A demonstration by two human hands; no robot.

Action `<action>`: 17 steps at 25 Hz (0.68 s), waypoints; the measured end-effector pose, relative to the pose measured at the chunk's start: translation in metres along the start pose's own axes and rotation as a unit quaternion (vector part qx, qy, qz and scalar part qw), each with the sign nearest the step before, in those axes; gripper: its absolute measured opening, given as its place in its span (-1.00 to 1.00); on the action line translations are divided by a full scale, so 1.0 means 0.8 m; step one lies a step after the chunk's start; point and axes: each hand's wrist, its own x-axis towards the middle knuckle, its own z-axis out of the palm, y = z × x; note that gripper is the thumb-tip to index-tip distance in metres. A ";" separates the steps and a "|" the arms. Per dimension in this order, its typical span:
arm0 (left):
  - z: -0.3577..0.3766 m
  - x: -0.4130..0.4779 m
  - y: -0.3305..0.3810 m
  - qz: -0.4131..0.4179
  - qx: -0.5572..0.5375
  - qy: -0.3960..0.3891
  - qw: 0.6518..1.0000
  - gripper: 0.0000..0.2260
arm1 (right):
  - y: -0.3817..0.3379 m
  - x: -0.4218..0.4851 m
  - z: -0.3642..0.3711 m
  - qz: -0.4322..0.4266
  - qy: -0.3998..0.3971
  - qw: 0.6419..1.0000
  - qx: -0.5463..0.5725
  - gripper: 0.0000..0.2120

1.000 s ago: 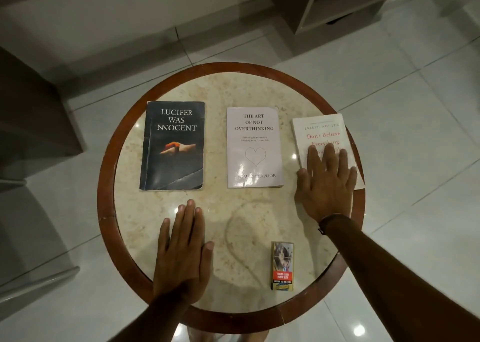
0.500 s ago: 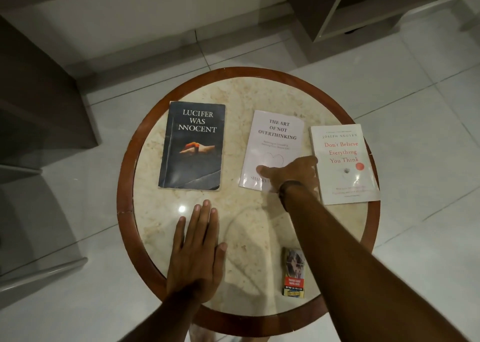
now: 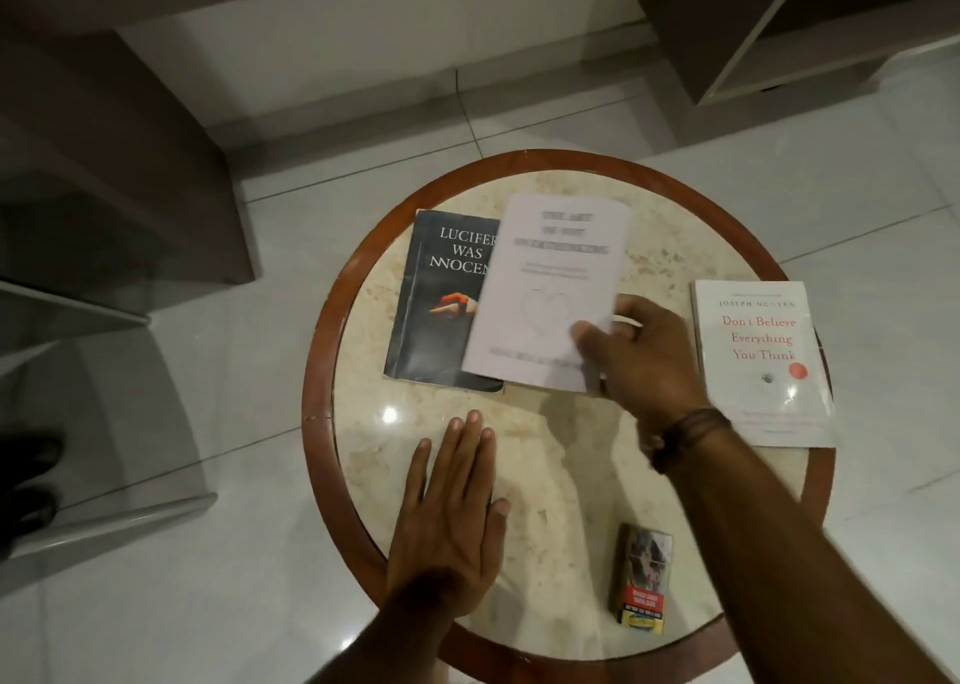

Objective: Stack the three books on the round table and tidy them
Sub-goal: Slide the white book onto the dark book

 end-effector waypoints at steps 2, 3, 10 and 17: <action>0.001 0.001 0.000 -0.002 0.002 -0.006 1.000 -0.39 | -0.005 0.007 0.045 0.011 -0.027 1.000 -0.002 -0.77; 0.001 0.002 0.000 -0.003 0.003 -0.008 1.000 -0.38 | -0.005 0.011 0.066 0.013 -0.038 0.999 -0.011 -0.72; 0.007 0.001 -0.002 -0.003 0.001 -0.003 1.000 -0.36 | 0.013 0.031 0.122 0.024 0.014 0.990 -0.140 -0.56; 0.004 -0.004 -0.004 0.012 -0.004 0.010 1.000 -0.39 | 0.056 0.033 0.006 0.002 0.164 0.967 -0.198 -0.38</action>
